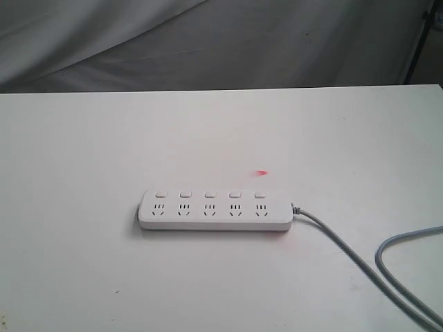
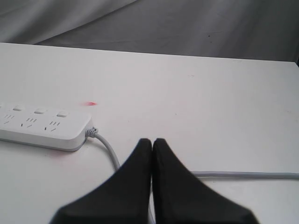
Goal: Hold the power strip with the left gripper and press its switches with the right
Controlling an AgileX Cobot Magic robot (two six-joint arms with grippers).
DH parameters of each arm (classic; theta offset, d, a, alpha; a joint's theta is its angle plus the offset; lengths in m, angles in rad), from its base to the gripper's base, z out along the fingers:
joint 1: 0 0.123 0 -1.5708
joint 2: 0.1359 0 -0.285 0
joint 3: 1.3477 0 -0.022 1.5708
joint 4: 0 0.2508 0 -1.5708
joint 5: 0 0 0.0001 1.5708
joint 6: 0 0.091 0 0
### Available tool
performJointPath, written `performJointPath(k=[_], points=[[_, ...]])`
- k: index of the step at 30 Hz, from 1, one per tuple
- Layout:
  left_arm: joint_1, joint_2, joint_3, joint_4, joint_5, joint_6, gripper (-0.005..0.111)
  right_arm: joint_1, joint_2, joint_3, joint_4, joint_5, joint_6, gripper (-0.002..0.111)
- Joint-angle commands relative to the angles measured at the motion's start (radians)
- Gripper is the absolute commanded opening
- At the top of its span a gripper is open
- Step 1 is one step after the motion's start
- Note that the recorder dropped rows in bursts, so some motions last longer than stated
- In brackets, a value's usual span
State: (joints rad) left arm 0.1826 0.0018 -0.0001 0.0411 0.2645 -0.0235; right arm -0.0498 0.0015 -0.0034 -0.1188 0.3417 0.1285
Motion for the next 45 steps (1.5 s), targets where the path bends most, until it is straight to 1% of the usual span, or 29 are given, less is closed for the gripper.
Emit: performJointPath(k=[1, 9, 13, 15, 19, 20, 22, 24, 25, 27, 29, 32, 33, 34, 36, 38, 39, 41, 42, 45], points=[[0.001, -0.002, 0.0, 0.024, -0.054, 0.005, 0.001, -0.008, -0.001, 0.003, -0.007, -0.001, 0.002, 0.0], [0.001, -0.002, 0.0, 0.024, -0.154, 0.005, 0.001, -0.008, -0.001, 0.003, -0.007, -0.001, 0.002, 0.0], [0.001, -0.002, 0.0, 0.03, -0.179, 0.01, 0.001, -0.008, -0.001, 0.003, -0.007, -0.001, 0.002, 0.0], [0.001, -0.002, 0.0, 0.083, -0.265, 0.023, 0.001, -0.008, -0.001, 0.003, -0.007, -0.001, 0.002, 0.0], [0.001, -0.002, 0.0, 0.092, -0.424, 0.023, 0.001, -0.008, -0.001, 0.003, -0.007, -0.001, 0.002, 0.0], [0.001, -0.002, 0.0, 0.092, -0.459, -0.008, 0.001, -0.008, -0.001, 0.003, -0.007, -0.001, 0.002, 0.0], [0.001, -0.002, 0.0, 0.092, -0.495, -0.071, 0.001, -0.008, -0.001, 0.003, -0.007, -0.001, 0.002, 0.0], [0.001, -0.002, 0.0, 0.092, -0.498, -0.128, 0.001, -0.008, -0.001, 0.003, -0.007, -0.001, 0.002, 0.0], [0.001, -0.002, 0.0, 0.092, -0.504, -0.137, 0.001, -0.008, -0.001, 0.003, -0.007, -0.001, 0.002, 0.0], [0.001, -0.002, 0.0, 0.071, -0.561, -0.141, 0.001, -0.008, -0.001, 0.003, -0.007, -0.001, 0.002, 0.0], [0.001, -0.002, 0.0, 0.035, -0.643, -0.203, 0.001, -0.008, -0.001, 0.003, -0.007, -0.001, 0.002, 0.0], [0.001, -0.002, 0.0, 0.032, -0.764, -0.315, 0.001, -0.008, -0.001, 0.003, -0.007, -0.001, 0.002, 0.0], [0.001, -0.002, 0.0, 0.03, -0.805, -0.315, 0.001, -0.008, -0.001, 0.003, -0.007, -0.001, 0.002, 0.0], [0.001, -0.002, 0.0, 0.011, -0.915, -0.313, 0.001, -0.008, -0.001, 0.003, -0.007, -0.001, 0.002, 0.0], [0.001, -0.002, 0.0, -0.019, -0.99, -0.313, 0.001, -0.008, -0.001, 0.003, -0.007, -0.001, 0.002, 0.0], [0.001, -0.002, -0.014, -0.041, -0.968, -0.313, 0.001, -0.008, -0.001, 0.003, -0.007, -0.001, 0.002, 0.0], [0.001, -0.002, -0.043, -0.041, -0.925, -0.313, 0.0, -0.008, -0.001, 0.003, -0.007, -0.001, 0.002, 0.0], [0.001, -0.002, -0.116, -0.041, -0.834, -0.313, 0.0, -0.008, -0.001, 0.003, -0.007, -0.001, 0.002, 0.0], [0.001, -0.002, -0.148, -0.041, -0.811, -0.309, 0.0, -0.008, -0.001, 0.003, -0.007, -0.001, 0.002, 0.0], [0.001, 0.047, -0.261, -0.03, -0.782, -0.254, 0.0, -0.008, -0.001, 0.003, -0.007, -0.001, 0.002, 0.0]])
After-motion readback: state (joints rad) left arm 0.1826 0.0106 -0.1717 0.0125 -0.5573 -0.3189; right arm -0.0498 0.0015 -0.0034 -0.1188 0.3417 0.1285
